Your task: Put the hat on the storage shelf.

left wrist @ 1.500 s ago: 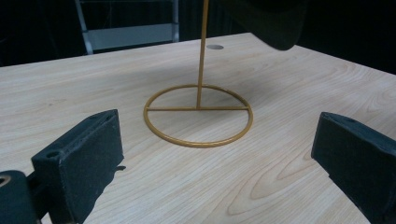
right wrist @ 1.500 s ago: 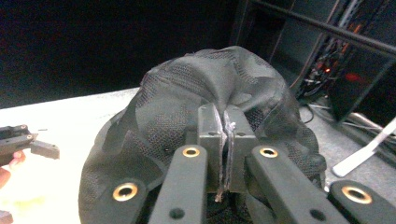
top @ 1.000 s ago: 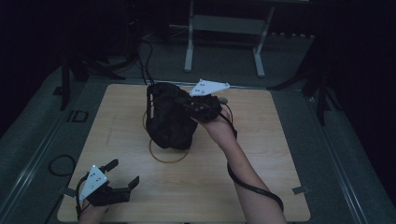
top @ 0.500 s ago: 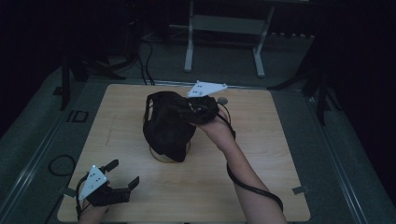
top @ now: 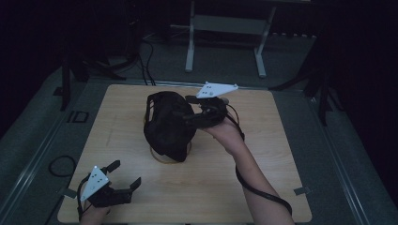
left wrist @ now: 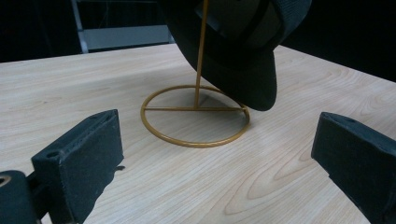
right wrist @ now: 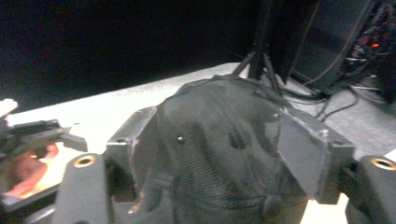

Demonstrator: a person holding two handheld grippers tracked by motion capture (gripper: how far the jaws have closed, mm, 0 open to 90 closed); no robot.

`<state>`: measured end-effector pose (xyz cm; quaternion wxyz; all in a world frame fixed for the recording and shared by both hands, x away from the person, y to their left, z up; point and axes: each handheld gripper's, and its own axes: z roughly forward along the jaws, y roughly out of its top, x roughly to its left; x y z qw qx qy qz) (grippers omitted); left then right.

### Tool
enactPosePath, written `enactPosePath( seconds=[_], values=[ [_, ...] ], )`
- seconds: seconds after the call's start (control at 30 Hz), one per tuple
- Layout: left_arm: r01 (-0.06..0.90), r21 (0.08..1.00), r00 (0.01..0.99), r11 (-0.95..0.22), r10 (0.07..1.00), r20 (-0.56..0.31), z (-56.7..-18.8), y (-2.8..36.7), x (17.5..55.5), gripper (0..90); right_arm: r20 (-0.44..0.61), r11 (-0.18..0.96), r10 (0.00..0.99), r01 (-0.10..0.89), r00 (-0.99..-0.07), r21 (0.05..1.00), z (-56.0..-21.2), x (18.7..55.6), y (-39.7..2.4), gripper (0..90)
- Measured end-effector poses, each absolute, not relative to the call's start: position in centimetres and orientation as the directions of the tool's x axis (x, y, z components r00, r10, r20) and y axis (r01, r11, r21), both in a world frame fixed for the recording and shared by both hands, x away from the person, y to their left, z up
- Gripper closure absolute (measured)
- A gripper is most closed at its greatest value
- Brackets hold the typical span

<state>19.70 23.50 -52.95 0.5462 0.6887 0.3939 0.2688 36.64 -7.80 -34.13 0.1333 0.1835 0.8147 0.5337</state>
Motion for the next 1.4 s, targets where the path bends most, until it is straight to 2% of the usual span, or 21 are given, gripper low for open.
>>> enactPosePath(
  seconds=[0.1,0.27,0.63,1.4],
  values=[
    [0.25,0.963,0.546,-0.097,0.836,-0.058,-53.0,23.4,19.7,2.5,-0.003,0.344,0.436,0.164,-0.9,0.924,-34.2,36.5,-8.6,18.0],
    [0.254,0.961,0.547,-0.105,0.835,-0.054,-53.1,23.3,19.8,2.5,-0.012,0.347,0.447,0.161,-0.895,0.924,-34.5,36.0,-9.8,14.5],
    [0.258,0.961,0.548,-0.104,0.834,-0.057,-53.2,23.2,19.8,2.5,-0.041,0.364,0.449,0.141,-0.893,0.921,-36.7,34.4,-11.9,14.3],
    [0.258,0.959,0.549,-0.119,0.835,-0.044,-53.5,23.2,19.9,2.5,-0.012,0.368,0.483,0.19,-0.875,0.91,-41.4,33.3,-15.1,14.1]
  ],
)
